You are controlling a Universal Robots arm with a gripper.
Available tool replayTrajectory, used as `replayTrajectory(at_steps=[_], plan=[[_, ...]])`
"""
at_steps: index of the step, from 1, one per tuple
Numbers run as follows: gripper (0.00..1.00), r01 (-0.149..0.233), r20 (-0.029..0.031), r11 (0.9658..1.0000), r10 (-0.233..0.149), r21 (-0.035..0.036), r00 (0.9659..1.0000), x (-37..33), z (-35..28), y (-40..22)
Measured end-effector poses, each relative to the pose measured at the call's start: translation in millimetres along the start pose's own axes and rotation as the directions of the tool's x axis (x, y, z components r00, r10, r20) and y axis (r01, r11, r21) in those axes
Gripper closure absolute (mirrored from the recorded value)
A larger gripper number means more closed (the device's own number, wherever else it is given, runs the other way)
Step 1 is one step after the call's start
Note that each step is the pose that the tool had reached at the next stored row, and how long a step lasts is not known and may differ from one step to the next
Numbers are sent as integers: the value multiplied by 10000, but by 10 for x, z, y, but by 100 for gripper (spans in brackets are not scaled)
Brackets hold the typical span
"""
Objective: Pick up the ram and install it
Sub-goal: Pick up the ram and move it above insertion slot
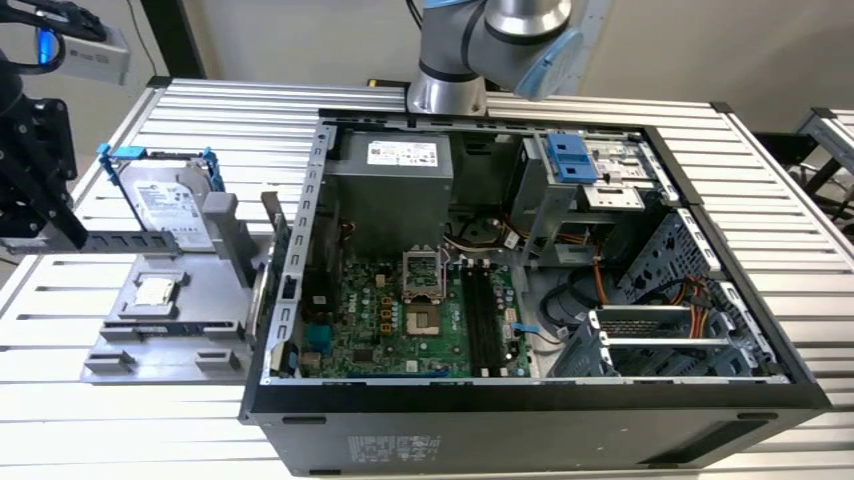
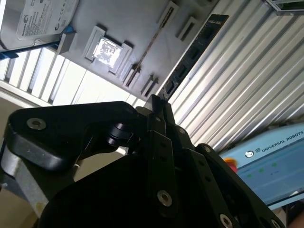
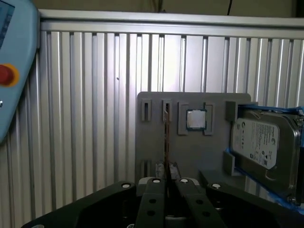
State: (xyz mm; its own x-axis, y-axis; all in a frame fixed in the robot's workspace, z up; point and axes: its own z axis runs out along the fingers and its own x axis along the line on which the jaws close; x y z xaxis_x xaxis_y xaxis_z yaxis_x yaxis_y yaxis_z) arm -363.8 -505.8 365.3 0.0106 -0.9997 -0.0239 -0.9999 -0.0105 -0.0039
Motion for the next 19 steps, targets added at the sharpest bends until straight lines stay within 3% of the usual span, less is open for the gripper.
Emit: replayTrajectory(at_steps=[10, 19], plan=[[100, 6, 0, 10000, -6, 16, 10000, -8, -154, -1], [100, 6, 0, 10000, -6, 16, 10000, -9, -165, -1]])
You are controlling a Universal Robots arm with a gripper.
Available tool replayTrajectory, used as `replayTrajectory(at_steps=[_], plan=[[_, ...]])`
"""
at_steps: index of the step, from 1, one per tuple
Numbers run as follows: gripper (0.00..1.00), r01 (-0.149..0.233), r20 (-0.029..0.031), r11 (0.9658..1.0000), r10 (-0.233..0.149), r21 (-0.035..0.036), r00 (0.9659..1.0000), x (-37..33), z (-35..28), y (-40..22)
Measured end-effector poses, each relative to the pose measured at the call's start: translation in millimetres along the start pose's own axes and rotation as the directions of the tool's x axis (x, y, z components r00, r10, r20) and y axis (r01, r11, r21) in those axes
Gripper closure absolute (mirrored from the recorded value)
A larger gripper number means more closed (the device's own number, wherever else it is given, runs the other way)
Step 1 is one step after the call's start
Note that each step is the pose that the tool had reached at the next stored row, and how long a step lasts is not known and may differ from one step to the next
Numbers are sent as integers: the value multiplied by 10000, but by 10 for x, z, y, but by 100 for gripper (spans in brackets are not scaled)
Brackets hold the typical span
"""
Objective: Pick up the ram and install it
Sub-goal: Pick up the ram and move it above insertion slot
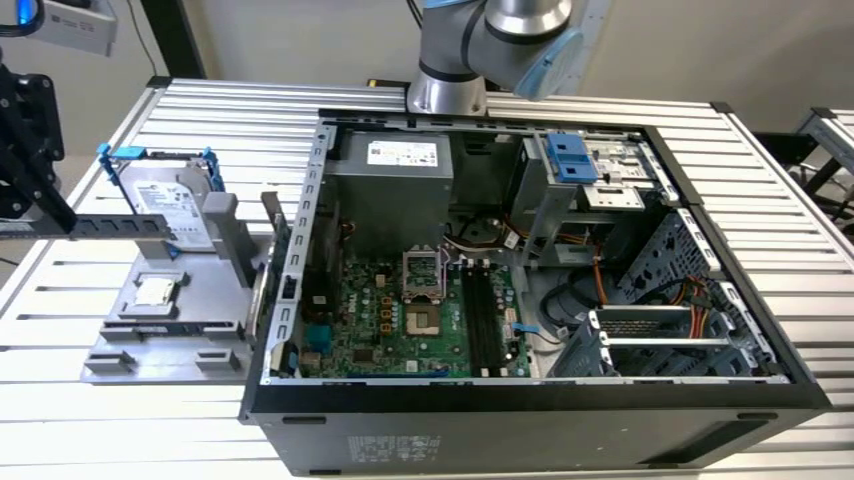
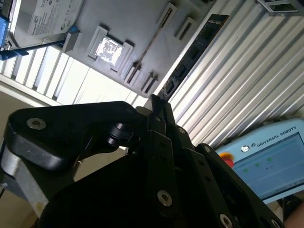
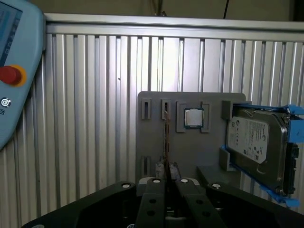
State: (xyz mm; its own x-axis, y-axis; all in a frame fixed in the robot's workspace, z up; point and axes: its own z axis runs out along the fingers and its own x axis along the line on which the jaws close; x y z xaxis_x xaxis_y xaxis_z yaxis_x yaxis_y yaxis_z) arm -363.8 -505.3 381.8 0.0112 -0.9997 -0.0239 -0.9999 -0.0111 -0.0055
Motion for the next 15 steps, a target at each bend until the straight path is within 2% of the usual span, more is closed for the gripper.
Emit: replayTrajectory(at_steps=[5, 15], plan=[[100, 0, -1, 10000, 0, -1, 10000, -1, -1, -24], [100, 0, 0, 10000, 0, 0, 10000, -2, 1, -176]])
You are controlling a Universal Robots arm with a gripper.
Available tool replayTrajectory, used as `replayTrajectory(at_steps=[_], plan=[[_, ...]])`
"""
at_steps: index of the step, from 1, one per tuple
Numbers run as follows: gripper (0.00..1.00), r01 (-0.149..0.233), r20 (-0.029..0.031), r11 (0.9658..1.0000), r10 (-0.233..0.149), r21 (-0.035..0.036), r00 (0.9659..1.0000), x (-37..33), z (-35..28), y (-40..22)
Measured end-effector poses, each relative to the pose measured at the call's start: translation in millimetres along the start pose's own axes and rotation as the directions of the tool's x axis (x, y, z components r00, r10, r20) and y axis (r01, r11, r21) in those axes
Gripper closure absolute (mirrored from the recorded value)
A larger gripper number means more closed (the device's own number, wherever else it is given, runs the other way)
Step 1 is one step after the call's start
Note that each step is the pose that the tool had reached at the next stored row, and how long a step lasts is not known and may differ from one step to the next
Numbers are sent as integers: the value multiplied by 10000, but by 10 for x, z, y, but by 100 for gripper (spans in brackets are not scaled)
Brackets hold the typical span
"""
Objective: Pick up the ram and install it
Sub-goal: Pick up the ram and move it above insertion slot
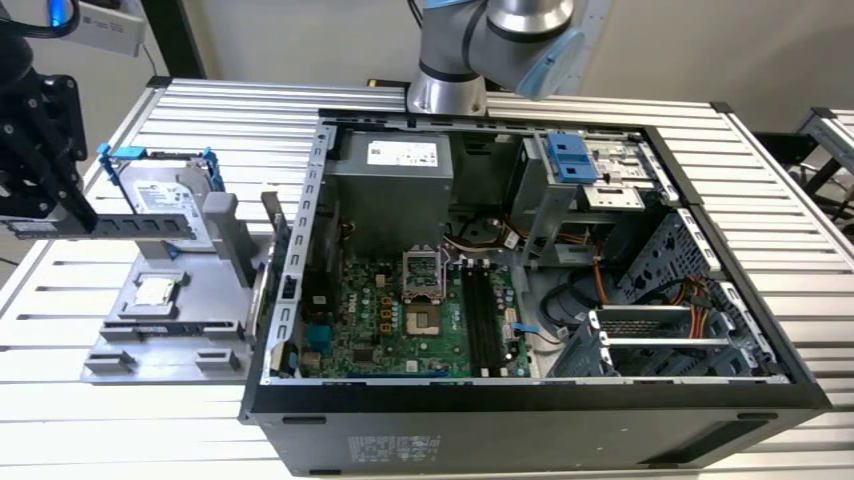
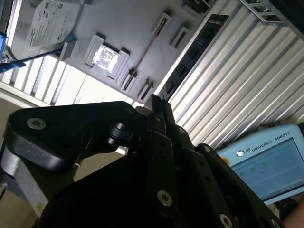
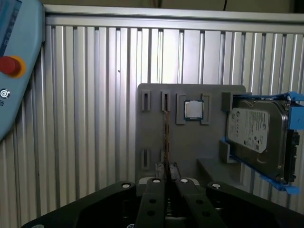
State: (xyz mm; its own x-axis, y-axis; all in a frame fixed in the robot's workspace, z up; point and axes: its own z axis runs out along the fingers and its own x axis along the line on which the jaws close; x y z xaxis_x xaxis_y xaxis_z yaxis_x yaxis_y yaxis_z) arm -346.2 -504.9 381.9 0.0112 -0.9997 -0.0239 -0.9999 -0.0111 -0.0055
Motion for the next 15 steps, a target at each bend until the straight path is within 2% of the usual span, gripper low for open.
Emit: replayTrajectory(at_steps=[15], plan=[[100, 0, 0, 10000, 0, 0, 10000, 2, 2, -287]])
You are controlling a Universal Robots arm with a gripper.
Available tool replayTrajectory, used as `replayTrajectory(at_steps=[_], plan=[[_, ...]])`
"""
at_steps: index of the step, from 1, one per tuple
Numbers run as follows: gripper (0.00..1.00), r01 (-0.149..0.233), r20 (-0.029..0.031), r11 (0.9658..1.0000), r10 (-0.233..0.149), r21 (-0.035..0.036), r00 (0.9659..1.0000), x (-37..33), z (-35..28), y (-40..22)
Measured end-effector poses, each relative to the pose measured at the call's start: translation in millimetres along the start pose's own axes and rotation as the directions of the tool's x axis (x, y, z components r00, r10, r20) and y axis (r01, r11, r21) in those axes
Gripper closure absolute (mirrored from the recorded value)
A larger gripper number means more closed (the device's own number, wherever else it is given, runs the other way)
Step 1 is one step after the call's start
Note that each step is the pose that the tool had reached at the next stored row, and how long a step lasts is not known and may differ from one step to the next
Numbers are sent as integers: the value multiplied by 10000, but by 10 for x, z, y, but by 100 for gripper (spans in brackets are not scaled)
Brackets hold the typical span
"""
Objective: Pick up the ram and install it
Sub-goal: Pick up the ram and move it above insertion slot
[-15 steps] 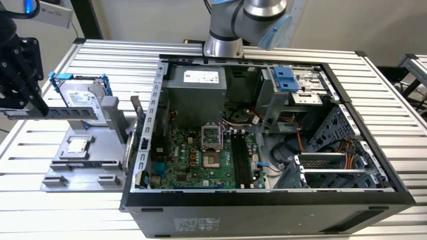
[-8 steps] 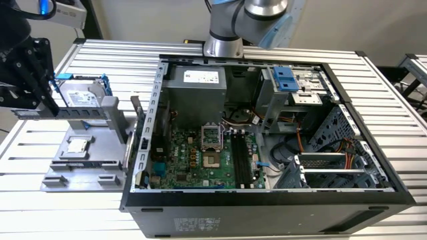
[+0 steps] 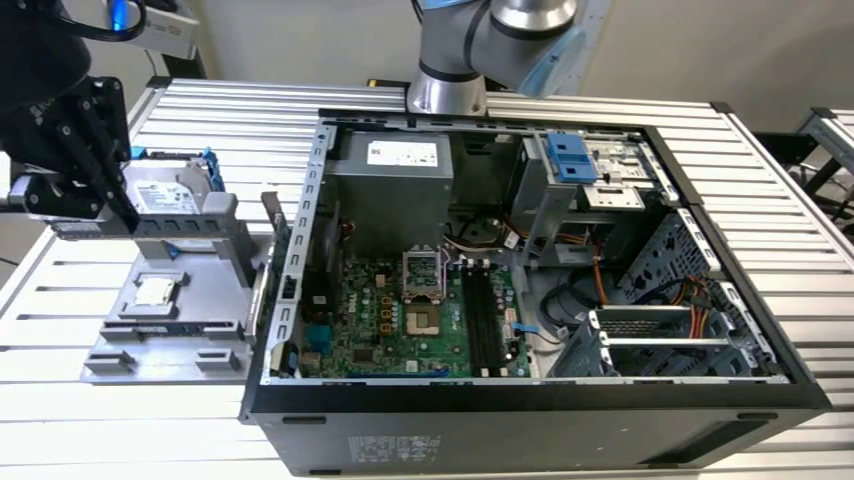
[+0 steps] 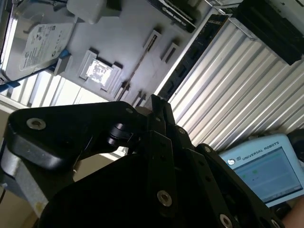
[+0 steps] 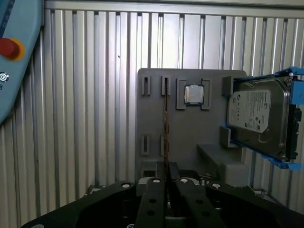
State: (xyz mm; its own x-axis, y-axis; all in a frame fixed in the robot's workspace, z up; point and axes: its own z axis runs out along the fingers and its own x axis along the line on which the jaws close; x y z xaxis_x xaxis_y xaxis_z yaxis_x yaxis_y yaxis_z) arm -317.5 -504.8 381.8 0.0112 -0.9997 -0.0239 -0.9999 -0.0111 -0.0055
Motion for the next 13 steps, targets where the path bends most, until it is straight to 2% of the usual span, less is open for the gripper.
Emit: replayTrajectory(at_steps=[13], plan=[[100, 0, -1, 10000, 0, -1, 10000, 3, 1, -275]])
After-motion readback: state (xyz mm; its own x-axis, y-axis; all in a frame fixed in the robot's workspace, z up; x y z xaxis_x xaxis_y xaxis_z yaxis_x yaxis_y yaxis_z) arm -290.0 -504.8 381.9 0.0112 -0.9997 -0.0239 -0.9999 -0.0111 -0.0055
